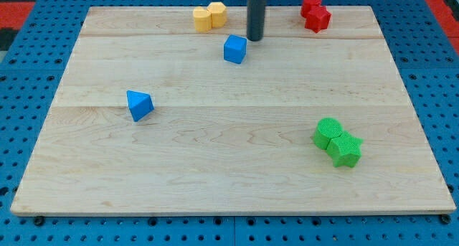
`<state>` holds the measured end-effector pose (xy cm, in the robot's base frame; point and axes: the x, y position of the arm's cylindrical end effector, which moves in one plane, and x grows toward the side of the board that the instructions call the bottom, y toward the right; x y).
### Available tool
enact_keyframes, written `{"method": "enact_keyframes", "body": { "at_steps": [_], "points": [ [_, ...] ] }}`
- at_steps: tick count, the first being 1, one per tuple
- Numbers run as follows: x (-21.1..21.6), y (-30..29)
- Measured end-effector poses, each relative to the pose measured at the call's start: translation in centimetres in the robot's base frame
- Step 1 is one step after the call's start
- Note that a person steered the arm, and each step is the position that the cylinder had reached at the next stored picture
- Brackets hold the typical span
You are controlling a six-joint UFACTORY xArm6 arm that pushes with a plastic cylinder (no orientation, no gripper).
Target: Push the blue cube to the top left corner of the board
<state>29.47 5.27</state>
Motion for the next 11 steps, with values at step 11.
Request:
{"method": "enact_keyframes", "body": {
  "at_steps": [11],
  "points": [
    [-1.8,-29.5]
  ]
}}
